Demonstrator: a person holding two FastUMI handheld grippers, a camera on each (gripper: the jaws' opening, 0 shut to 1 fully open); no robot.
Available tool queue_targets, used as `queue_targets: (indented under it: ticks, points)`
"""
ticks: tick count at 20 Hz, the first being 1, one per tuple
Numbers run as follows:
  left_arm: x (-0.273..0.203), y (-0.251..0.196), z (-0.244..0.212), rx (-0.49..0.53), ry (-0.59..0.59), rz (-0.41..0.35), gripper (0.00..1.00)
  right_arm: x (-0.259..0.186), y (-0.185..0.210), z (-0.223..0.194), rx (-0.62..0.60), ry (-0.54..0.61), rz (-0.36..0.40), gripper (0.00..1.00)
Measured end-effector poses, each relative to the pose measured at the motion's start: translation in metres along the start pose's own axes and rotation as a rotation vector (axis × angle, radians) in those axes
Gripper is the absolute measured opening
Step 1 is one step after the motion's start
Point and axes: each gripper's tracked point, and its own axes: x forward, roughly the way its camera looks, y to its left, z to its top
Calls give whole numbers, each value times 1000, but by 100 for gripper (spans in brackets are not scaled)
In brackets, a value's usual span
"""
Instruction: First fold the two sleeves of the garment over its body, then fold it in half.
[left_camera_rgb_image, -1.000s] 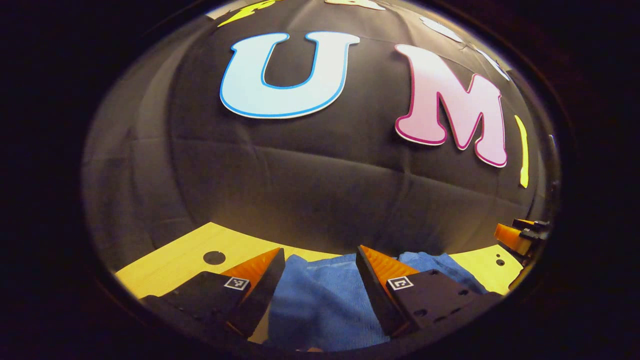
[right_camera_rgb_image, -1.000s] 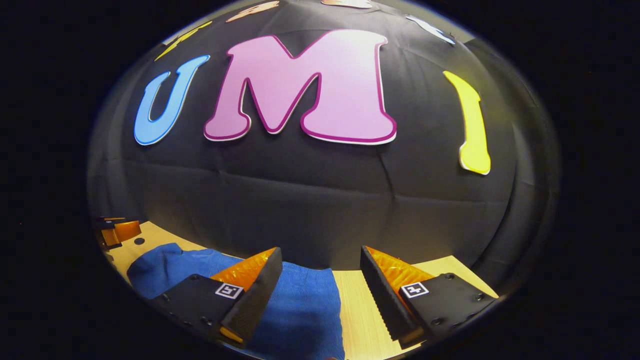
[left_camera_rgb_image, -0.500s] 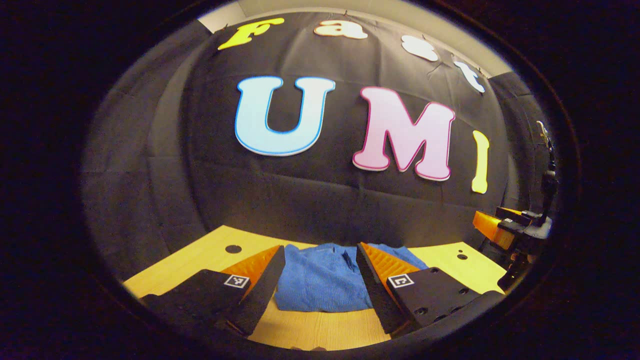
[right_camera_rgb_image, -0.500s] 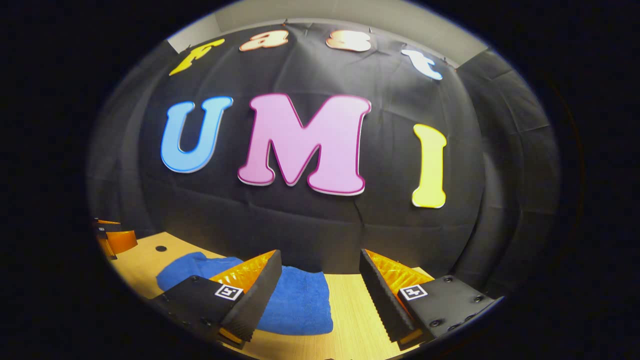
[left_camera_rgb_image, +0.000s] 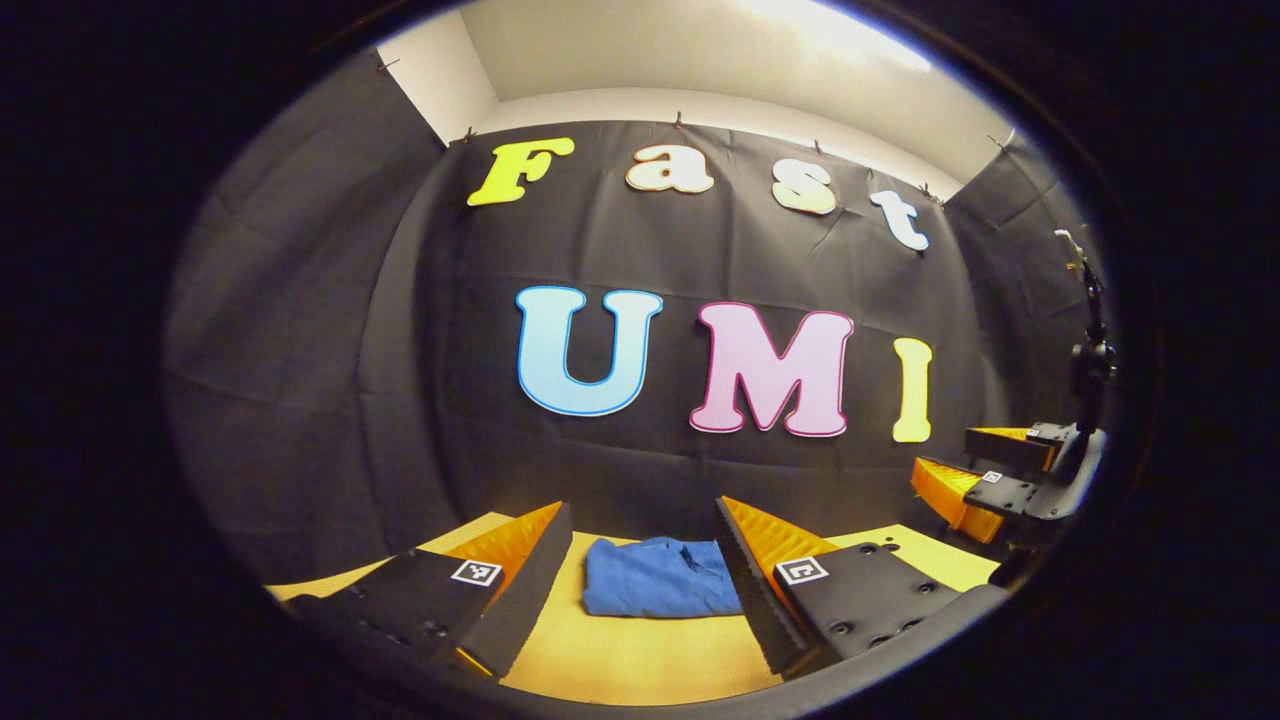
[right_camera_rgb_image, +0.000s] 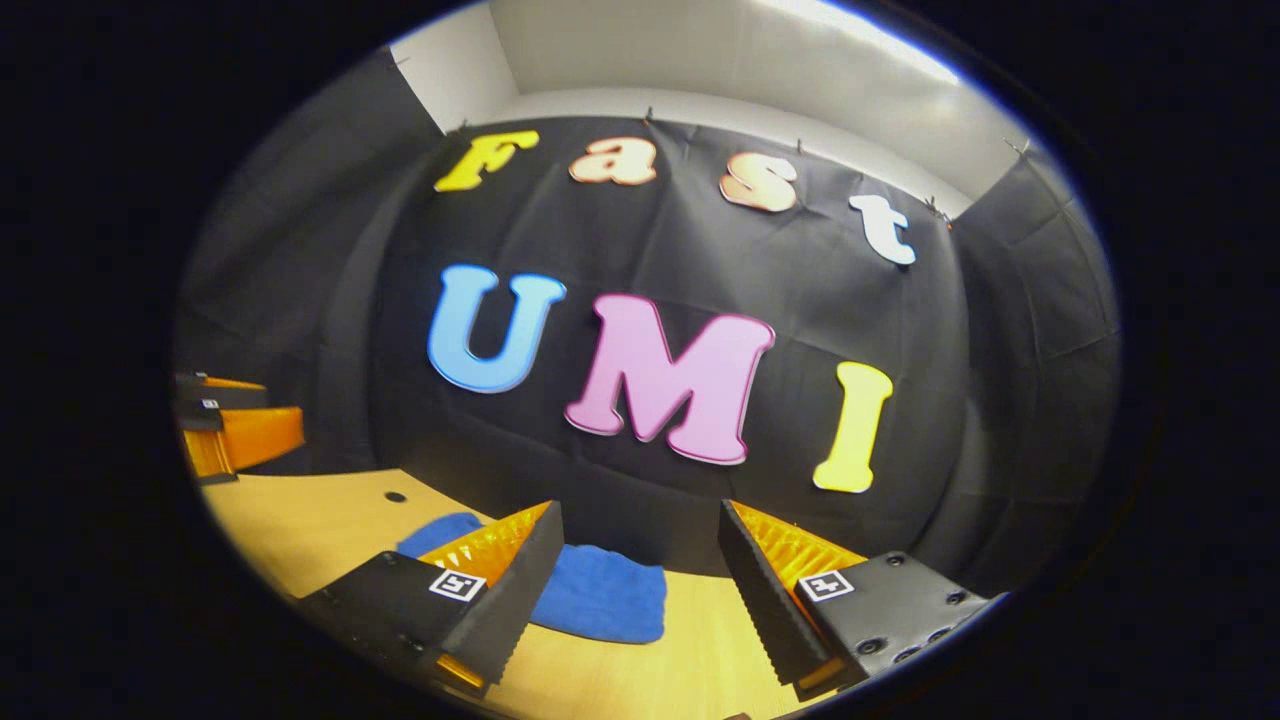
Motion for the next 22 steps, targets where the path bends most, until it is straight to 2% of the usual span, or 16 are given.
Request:
queue_targets:
  ticks: [2,4,5,7,10,16,22]
  points:
    - [-31,-7,7,-10,1,15,82,-28,14,4,9,21,63,97]
    - [-63,-11,24,24,-42,45,80,-55,26,6,47,66,118,98]
    - [-75,-15,31,52,-64,50,82,-66,28,9,55,81,130,97]
    - [-92,-25,41,114,-99,37,80,-82,27,17,54,85,139,96]
    - [-104,-37,43,130,-102,17,80,-90,26,20,73,117,127,98]
    - [-115,-31,43,141,-100,56,81,-80,40,22,98,145,156,98]
    - [-122,-13,36,120,-66,111,81,-79,59,34,165,102,204,98]
